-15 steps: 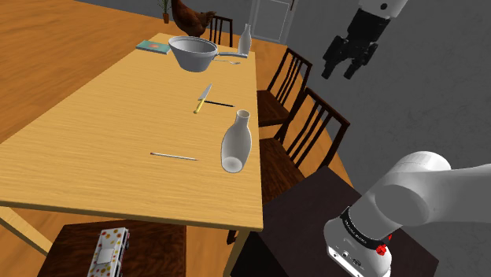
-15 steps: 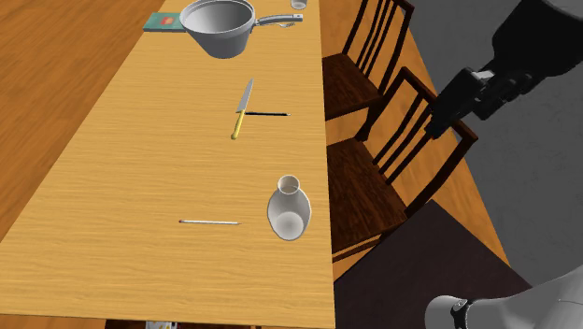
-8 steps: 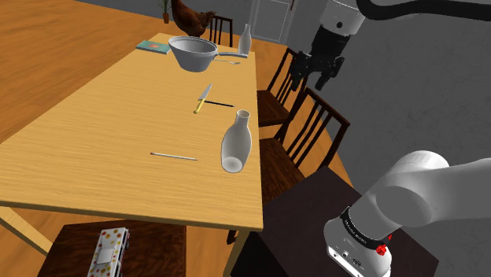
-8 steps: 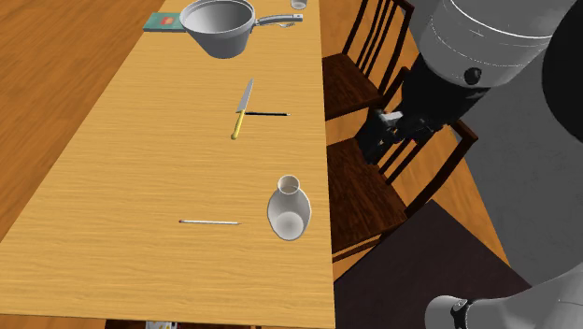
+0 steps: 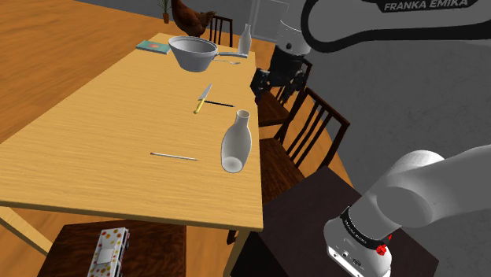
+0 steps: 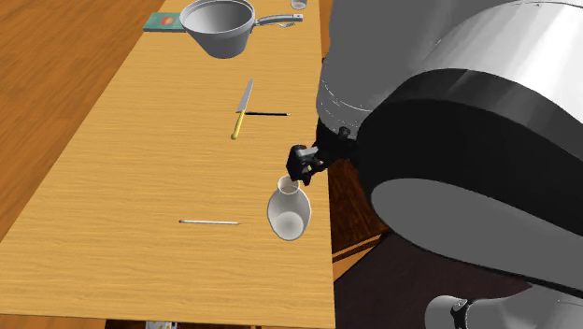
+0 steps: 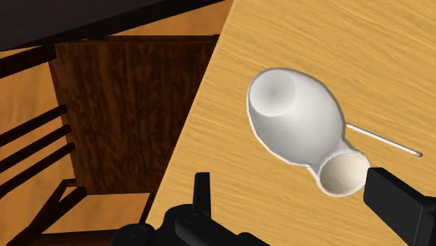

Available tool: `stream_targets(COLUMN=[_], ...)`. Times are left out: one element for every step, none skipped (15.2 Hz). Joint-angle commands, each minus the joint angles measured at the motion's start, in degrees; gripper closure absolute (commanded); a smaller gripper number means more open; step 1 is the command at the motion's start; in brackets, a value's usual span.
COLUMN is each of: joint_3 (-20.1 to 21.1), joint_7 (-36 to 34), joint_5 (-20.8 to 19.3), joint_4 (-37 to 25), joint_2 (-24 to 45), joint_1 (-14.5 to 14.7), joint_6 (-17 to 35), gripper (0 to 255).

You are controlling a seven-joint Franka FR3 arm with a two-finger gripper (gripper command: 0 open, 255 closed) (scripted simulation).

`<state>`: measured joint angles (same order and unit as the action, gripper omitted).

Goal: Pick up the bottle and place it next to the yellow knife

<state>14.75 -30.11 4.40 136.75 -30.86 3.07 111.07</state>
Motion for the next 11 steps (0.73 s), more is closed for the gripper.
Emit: stream_targets(joint_3=[2.3,3.4,4.6,5.7,6.8,7.2,7.2,7.3,7.4,7.5,7.5], joint_7=[-2.9,-4.4,-5.9,-7.4,-9.0,-9.6,-9.7,-9.8,-9.8,-9.9,-10.0], joint_5=[-0.2,-0.5,-0.9,-1.4,-2.1,-2.3,-2.4,-2.5,-2.6,-2.7,-2.8], joint_4=[-0.6,-1.2,-1.8,-2.6,-3.4,-3.7,-3.2,-2.7,-2.2,-1.7,-1.2], joint_2=[3.2,5.0,6.9,8.9,10.9,11.6,11.9,12.2,12.5,12.9,13.2], joint_1=[0.0,0.0,-0.1,-0.2,-0.3,-0.4,-0.4,-0.4,-0.5,-0.5,-0.6], joint_6=[2.7,4.0,5.2,6.4,7.5,7.8,8.6,9.5,10.3,11.1,11.9], gripper=[0,0,0,0,0,0,0,0,0,0,0])
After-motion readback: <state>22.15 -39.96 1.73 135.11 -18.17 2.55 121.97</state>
